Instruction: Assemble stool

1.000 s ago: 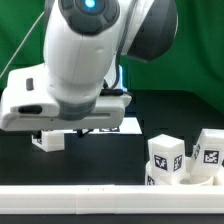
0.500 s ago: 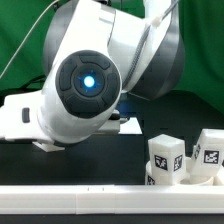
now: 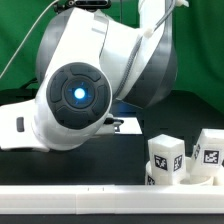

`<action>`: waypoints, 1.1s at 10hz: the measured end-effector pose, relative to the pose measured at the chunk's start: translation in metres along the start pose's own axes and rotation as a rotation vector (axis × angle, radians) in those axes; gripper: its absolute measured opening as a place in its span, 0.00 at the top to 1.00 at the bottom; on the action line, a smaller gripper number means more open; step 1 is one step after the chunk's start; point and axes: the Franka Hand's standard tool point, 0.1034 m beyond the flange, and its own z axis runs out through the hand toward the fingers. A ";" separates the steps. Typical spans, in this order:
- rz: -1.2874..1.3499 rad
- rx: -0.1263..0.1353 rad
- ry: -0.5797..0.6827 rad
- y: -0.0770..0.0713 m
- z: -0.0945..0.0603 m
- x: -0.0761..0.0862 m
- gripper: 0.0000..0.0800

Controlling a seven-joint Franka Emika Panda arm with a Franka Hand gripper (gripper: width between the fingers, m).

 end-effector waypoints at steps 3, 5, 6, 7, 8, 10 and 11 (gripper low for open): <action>0.011 0.009 -0.003 0.000 0.013 -0.001 0.19; 0.010 0.009 -0.003 0.000 0.013 -0.001 0.22; 0.009 0.008 -0.003 0.000 0.013 -0.001 0.45; 0.010 0.008 -0.002 0.000 0.012 -0.001 0.45; 0.010 0.008 -0.002 0.000 0.012 -0.001 0.59; 0.010 0.008 -0.001 0.000 0.012 -0.001 0.59; 0.013 0.010 -0.001 0.000 0.011 -0.001 0.59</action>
Offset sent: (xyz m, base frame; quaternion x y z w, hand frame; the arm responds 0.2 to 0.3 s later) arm -0.0019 0.0004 0.0015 0.0146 0.0011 0.0078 0.9999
